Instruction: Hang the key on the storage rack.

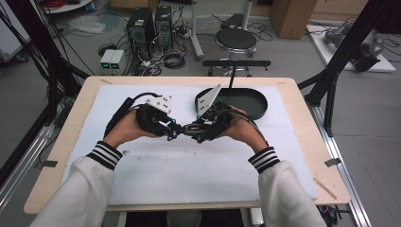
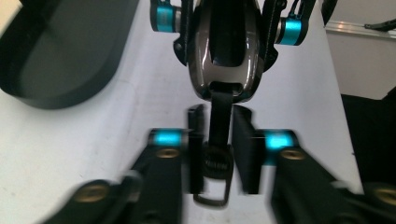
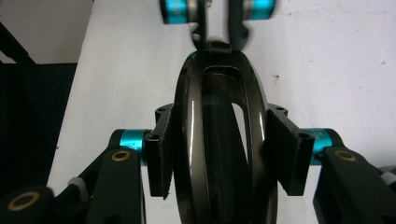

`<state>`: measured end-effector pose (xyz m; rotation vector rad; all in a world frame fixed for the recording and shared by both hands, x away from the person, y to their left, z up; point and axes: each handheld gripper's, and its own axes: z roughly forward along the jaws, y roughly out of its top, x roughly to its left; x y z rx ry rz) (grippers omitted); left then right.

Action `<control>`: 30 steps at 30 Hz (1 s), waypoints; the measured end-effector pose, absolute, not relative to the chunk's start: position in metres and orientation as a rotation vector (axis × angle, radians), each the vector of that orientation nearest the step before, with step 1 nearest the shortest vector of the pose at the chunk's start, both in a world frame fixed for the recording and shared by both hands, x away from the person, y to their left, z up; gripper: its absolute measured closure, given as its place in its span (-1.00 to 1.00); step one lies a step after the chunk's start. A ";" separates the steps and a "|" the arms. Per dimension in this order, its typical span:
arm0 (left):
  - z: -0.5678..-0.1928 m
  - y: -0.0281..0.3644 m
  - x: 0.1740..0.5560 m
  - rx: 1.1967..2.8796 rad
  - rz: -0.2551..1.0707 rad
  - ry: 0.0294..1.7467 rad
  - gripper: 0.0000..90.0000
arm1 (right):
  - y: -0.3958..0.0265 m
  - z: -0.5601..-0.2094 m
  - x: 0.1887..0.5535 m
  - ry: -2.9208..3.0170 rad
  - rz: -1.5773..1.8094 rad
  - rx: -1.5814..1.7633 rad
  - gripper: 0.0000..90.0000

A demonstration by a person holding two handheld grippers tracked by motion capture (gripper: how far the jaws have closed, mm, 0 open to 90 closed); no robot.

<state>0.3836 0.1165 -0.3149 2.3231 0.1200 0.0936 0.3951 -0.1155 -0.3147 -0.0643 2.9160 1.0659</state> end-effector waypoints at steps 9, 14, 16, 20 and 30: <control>-0.322 0.143 0.381 2.086 0.282 0.282 -0.93 | -0.131 -0.318 0.399 2.875 1.107 0.023 0.07; -0.329 0.174 0.370 1.973 0.349 0.350 -0.96 | -0.144 -0.312 0.401 2.822 1.162 0.073 0.07; -0.332 0.184 0.364 1.930 0.379 0.385 -0.96 | -0.155 -0.308 0.404 2.767 1.204 0.130 0.07; -0.342 0.208 0.347 1.855 0.492 0.488 -0.96 | -0.168 -0.304 0.406 2.697 1.302 0.244 0.07; -0.385 0.255 0.313 1.694 0.580 0.640 -0.96 | -0.217 -0.300 0.416 2.487 1.455 0.595 0.07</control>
